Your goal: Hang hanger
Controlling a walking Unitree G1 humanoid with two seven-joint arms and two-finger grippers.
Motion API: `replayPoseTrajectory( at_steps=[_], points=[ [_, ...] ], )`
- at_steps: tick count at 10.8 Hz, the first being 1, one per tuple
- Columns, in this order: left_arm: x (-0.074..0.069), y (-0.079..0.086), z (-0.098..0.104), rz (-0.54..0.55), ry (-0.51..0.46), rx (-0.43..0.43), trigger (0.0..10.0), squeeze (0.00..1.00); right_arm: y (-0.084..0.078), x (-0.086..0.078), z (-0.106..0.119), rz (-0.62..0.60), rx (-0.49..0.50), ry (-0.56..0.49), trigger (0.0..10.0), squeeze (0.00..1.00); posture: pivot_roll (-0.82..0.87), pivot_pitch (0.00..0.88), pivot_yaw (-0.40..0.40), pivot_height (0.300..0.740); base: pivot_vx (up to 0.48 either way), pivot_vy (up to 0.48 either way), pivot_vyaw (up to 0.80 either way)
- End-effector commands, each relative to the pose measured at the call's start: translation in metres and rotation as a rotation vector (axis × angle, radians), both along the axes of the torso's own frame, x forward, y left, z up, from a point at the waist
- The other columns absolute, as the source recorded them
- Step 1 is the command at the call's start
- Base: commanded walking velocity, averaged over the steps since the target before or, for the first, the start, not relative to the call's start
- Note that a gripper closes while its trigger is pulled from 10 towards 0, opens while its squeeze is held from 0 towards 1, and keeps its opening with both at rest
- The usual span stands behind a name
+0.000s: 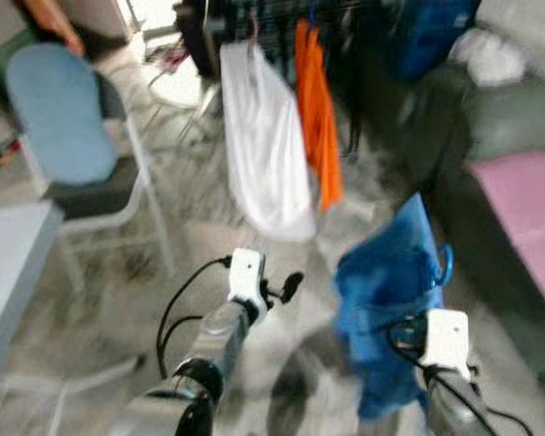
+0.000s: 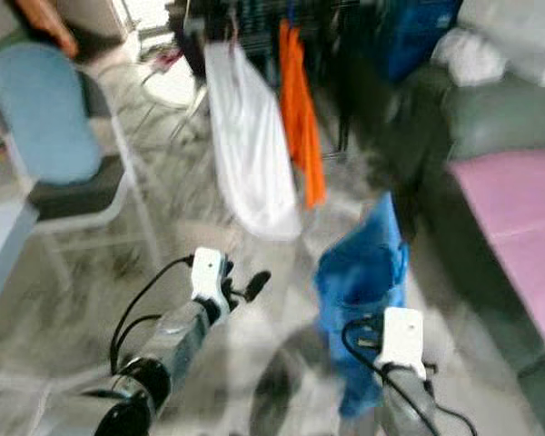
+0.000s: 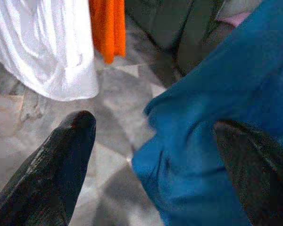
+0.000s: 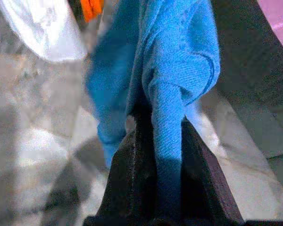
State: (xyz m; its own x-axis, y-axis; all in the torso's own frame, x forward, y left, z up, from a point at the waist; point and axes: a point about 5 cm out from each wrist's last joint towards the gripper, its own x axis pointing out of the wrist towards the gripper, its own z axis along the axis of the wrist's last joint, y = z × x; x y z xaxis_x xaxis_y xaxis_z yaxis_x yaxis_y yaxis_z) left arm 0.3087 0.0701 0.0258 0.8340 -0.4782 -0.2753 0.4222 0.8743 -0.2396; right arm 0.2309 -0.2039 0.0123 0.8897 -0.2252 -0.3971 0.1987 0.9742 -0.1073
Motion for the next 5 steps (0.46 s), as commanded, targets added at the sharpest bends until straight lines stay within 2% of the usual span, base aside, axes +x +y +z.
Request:
replayPoseTrajectory(
  at_steps=[1, 3, 4, 5],
  points=[
    [-0.003, 0.007, -0.006, 0.002, 0.025, 0.024, 10.0, 0.00, 0.006, 0.006, 0.007, 0.015, -0.001, -0.042, 10.0, 0.00, -0.41, 0.059, 0.125, 0.740, 0.405, 0.000, 0.00],
    [-0.004, 0.013, -0.009, 0.062, 0.033, 0.030, 10.0, 0.00, 0.006, 0.014, 0.006, 0.041, -0.005, -0.039, 10.0, 0.00, -0.38, 0.033, 0.119, 0.740, 0.409, 0.000, 0.00],
    [0.000, 0.017, -0.005, 0.092, 0.011, 0.023, 10.0, 0.00, 0.005, 0.017, 0.008, 0.049, -0.009, -0.042, 10.0, 0.00, -0.35, 0.031, 0.103, 0.740, 0.398, 0.000, 0.00],
    [0.003, 0.031, -0.004, 0.144, 0.004, 0.052, 10.0, 0.00, 0.008, 0.019, 0.008, 0.058, 0.002, -0.055, 10.0, 0.00, -0.33, 0.037, 0.087, 0.740, 0.000, 0.000, 0.00]
  ],
)
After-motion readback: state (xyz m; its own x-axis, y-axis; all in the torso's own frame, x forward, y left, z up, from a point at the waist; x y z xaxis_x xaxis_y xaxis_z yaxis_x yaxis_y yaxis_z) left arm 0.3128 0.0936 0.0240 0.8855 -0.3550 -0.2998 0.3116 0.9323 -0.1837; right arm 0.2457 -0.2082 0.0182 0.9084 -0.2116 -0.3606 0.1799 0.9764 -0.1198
